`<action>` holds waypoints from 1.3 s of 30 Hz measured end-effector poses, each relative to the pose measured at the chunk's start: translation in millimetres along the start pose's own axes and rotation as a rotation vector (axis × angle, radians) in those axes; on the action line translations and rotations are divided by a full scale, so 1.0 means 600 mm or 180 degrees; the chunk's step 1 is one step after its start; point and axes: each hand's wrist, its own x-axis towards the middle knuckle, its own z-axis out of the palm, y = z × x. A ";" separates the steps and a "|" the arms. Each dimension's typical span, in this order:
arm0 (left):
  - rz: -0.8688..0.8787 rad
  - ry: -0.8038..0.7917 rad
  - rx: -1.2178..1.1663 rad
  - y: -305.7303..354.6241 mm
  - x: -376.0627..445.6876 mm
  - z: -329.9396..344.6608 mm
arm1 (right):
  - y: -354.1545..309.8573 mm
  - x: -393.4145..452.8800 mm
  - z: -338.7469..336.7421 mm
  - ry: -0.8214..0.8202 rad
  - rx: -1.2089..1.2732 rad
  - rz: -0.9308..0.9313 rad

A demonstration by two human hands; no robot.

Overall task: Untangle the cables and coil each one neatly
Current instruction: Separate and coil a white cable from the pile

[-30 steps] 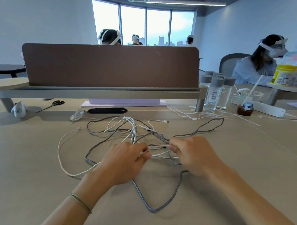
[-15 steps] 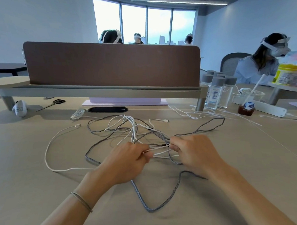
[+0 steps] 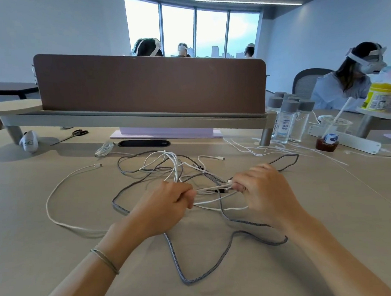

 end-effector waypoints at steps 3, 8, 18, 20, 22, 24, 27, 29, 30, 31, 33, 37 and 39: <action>0.0208 -0.0222 -0.0386 0.031 -0.002 0.022 | -0.045 0.004 -0.004 -0.0005 0.0043 -0.0405; 0.0164 -0.0017 -0.0008 0.023 0.004 0.022 | -0.043 0.008 0.005 -0.0074 0.0048 -0.0535; 0.0172 0.0041 -0.0432 0.038 -0.004 0.032 | -0.078 0.005 -0.019 -0.0316 0.1220 0.0357; 0.0234 0.0135 -0.0672 0.036 -0.001 0.035 | -0.093 0.006 -0.029 -0.0594 0.2755 0.0806; 0.0248 0.0318 -0.0402 0.023 0.004 0.032 | -0.090 0.007 -0.031 -0.0795 0.3690 0.1144; 0.0254 0.0415 -0.0111 0.007 0.006 0.022 | -0.072 0.007 -0.030 -0.0886 0.3493 0.1179; 0.0189 0.0394 -0.0040 -0.016 0.006 0.003 | -0.042 0.001 -0.031 -0.0796 0.2694 0.1055; 0.0194 0.0325 -0.0250 -0.019 0.006 0.000 | -0.034 -0.003 -0.032 -0.0743 0.2490 0.1026; 0.0213 0.0290 -0.0297 -0.013 0.004 0.003 | -0.036 -0.003 -0.030 -0.0745 0.2382 0.0969; 0.0246 0.0243 -0.0293 -0.005 0.002 0.007 | -0.042 -0.002 -0.028 -0.0777 0.2271 0.0876; 0.0356 0.0165 -0.0385 0.012 -0.001 0.019 | -0.059 -0.001 -0.021 -0.0871 0.1946 0.0599; 0.0521 0.0134 -0.0533 0.021 -0.002 0.020 | -0.066 -0.002 -0.018 -0.0892 0.1419 0.0318; 0.0556 0.0156 -0.0510 0.014 -0.003 0.011 | -0.053 -0.004 -0.016 -0.0869 0.1265 0.0406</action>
